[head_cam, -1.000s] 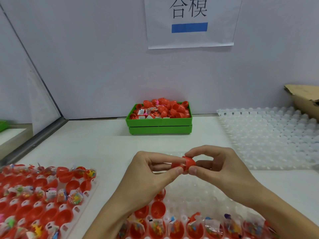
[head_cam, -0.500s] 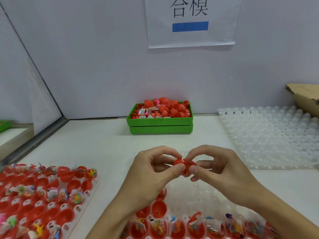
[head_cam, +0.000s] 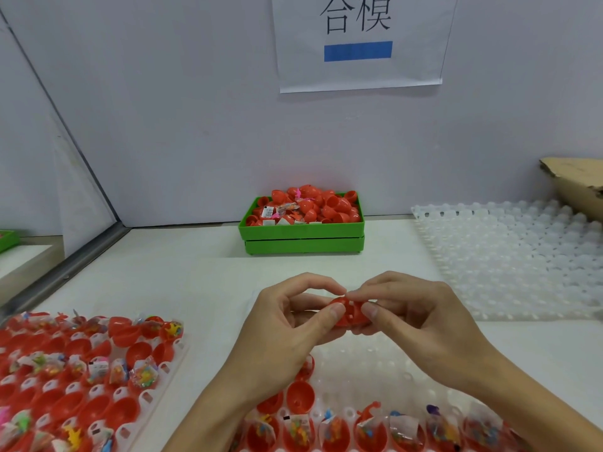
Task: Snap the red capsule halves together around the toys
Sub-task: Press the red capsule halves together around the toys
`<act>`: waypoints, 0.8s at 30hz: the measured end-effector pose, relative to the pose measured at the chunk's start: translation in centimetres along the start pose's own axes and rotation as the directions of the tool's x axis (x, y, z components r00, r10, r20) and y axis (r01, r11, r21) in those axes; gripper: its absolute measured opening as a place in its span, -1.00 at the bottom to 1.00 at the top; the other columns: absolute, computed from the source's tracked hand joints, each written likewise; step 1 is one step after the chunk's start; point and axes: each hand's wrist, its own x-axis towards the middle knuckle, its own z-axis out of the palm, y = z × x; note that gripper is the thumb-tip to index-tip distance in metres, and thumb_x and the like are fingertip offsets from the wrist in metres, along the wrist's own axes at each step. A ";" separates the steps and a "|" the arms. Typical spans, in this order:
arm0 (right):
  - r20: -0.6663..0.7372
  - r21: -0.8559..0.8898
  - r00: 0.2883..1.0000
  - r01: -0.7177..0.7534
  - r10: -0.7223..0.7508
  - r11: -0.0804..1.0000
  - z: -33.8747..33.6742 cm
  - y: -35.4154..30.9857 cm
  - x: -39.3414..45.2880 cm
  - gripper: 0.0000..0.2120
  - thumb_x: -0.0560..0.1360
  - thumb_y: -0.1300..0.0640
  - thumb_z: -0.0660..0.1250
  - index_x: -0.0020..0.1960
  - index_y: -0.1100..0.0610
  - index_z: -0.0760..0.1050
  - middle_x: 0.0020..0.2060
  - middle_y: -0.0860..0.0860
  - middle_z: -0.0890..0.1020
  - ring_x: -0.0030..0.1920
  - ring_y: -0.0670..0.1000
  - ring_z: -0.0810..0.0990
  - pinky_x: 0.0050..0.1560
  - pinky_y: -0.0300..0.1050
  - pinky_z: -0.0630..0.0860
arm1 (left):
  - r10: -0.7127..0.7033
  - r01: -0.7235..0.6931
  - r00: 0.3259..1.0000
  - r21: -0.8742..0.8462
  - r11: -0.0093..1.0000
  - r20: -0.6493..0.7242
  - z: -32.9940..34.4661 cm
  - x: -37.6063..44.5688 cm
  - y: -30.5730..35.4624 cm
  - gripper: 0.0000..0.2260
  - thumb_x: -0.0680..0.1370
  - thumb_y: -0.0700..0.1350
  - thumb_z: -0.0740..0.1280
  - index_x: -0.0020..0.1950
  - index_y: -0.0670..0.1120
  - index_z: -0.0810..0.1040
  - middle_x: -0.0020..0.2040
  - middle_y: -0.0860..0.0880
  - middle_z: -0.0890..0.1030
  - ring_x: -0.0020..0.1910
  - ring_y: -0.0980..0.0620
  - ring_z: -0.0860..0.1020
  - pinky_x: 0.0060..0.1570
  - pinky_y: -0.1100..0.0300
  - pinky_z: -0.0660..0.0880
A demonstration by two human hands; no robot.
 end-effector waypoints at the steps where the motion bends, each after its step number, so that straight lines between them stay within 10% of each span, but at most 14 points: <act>1: -0.005 0.003 1.000 0.004 -0.004 1.000 0.0 0.0 0.0 -0.82 0.47 0.36 0.37 0.01 0.23 0.70 -0.10 0.07 0.68 -0.20 0.13 0.73 -0.14 -0.13 0.66 | 0.001 -0.001 1.000 -0.002 1.000 -0.003 0.0 0.0 0.0 -0.88 0.46 -0.07 0.42 -0.02 0.03 0.65 -0.10 -0.09 0.73 -0.09 -0.07 0.72 -0.07 0.21 0.63; 24: 0.061 0.221 0.976 -0.219 0.210 0.950 -0.5 0.1 0.3 -0.83 0.44 0.18 0.42 0.02 0.17 0.65 -0.05 0.15 0.70 -0.11 0.22 0.73 -0.02 -0.13 0.65 | 0.057 -0.050 0.998 0.179 0.983 -0.034 0.0 0.0 0.3 -0.82 0.58 -0.10 0.31 0.08 0.15 0.63 0.01 0.05 0.67 -0.09 -0.04 0.69 -0.24 0.12 0.64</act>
